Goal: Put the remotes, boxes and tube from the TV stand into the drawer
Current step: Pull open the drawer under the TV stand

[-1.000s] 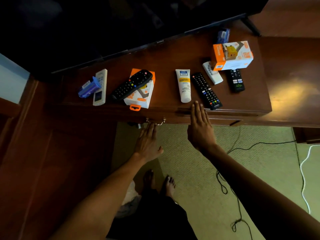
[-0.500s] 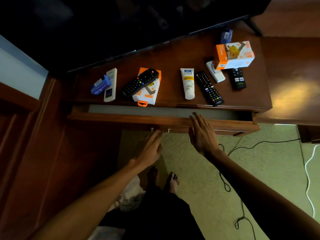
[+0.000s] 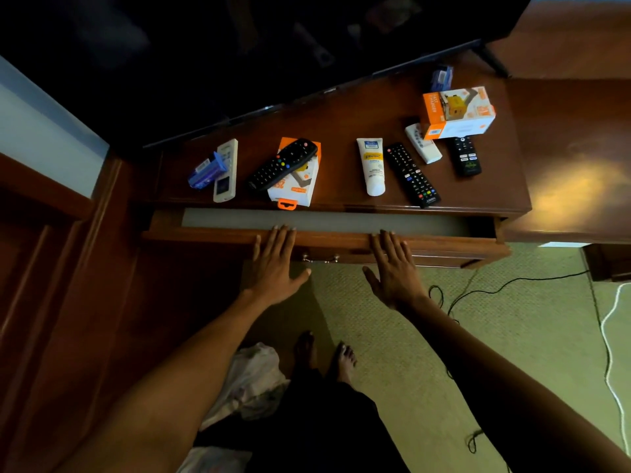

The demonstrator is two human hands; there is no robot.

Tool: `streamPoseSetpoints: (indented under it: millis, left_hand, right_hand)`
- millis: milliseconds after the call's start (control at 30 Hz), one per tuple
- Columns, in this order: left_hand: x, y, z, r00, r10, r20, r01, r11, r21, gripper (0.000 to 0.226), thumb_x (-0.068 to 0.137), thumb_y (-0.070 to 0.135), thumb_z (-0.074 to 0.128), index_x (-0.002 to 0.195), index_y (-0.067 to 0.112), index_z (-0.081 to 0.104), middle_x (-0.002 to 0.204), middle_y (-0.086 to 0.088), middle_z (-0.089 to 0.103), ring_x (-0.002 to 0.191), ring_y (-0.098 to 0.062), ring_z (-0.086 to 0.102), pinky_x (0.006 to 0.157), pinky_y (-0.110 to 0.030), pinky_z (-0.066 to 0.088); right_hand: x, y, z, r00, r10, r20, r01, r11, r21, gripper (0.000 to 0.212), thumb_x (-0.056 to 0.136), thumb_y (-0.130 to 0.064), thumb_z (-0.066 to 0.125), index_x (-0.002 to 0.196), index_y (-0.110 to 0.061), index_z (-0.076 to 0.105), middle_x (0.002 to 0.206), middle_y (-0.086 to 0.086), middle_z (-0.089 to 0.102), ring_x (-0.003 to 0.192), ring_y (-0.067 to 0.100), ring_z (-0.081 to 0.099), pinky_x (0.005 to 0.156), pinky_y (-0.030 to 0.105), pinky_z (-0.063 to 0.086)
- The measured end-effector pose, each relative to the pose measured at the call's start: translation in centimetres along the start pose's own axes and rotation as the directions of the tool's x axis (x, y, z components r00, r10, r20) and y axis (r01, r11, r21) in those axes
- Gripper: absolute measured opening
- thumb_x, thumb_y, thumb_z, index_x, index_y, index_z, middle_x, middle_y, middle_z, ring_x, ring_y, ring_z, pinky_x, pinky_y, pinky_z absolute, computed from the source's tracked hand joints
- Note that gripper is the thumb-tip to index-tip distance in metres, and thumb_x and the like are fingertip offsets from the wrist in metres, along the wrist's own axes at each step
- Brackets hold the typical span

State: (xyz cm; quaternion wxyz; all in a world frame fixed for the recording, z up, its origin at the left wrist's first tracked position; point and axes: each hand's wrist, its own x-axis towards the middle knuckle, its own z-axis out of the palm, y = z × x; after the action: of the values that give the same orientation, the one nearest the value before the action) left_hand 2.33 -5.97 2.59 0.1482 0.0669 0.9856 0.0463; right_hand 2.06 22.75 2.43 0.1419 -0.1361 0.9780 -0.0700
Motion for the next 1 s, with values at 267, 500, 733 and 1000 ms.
streamPoseSetpoints:
  millis: [267, 500, 733, 1000]
  left_hand:
    - [-4.0, 0.8, 1.2, 0.999, -0.025, 0.023, 0.026, 1.000, -0.010, 0.093, 0.086, 0.079, 0.014, 0.153, 0.021, -0.015, 0.162, -0.003, -0.018, 0.149, -0.021, -0.020, 0.120, -0.054, -0.007]
    - [-8.4, 1.6, 2.0, 0.998, -0.026, 0.048, 0.028, 0.999, -0.038, 0.086, 0.090, 0.074, 0.011, 0.152, 0.022, -0.018, 0.162, -0.003, -0.021, 0.148, -0.021, -0.022, 0.119, -0.053, -0.012]
    - [-11.5, 2.1, 2.6, 0.997, -0.026, 0.071, 0.029, 0.999, -0.038, 0.087, 0.090, 0.075, 0.011, 0.152, 0.022, -0.020, 0.161, -0.001, -0.024, 0.147, -0.020, -0.026, 0.118, -0.050, -0.013]
    - [-12.2, 2.3, 2.2, 0.993, -0.019, 0.120, 0.023, 0.999, -0.031, 0.087, 0.090, 0.076, 0.009, 0.152, 0.021, -0.019, 0.160, -0.002, -0.024, 0.147, -0.021, -0.026, 0.119, -0.052, -0.011]
  right_hand:
    - [-4.2, -1.1, 1.1, 1.000, 0.002, 0.002, -0.002, 1.000, -0.008, 0.079, 0.095, -0.061, 0.019, 0.154, -0.015, -0.006, 0.163, 0.014, -0.007, 0.151, 0.028, -0.009, 0.124, 0.048, 0.005]
    - [-8.5, -2.4, 1.7, 0.999, 0.003, 0.049, -0.002, 1.000, -0.026, 0.079, 0.095, -0.061, 0.017, 0.153, -0.014, -0.009, 0.161, 0.014, -0.013, 0.149, 0.028, -0.015, 0.123, 0.046, 0.000]
    - [-11.6, -3.4, 2.5, 0.999, 0.015, 0.046, -0.014, 1.000, -0.008, 0.079, 0.095, -0.060, 0.018, 0.153, -0.013, -0.006, 0.161, 0.015, -0.010, 0.149, 0.030, -0.013, 0.123, 0.048, 0.002]
    - [-11.7, -4.0, 2.0, 0.996, 0.054, 0.069, -0.056, 0.998, 0.042, 0.076, 0.094, -0.061, 0.015, 0.154, -0.016, 0.004, 0.163, 0.013, 0.001, 0.151, 0.029, -0.005, 0.123, 0.048, 0.005]
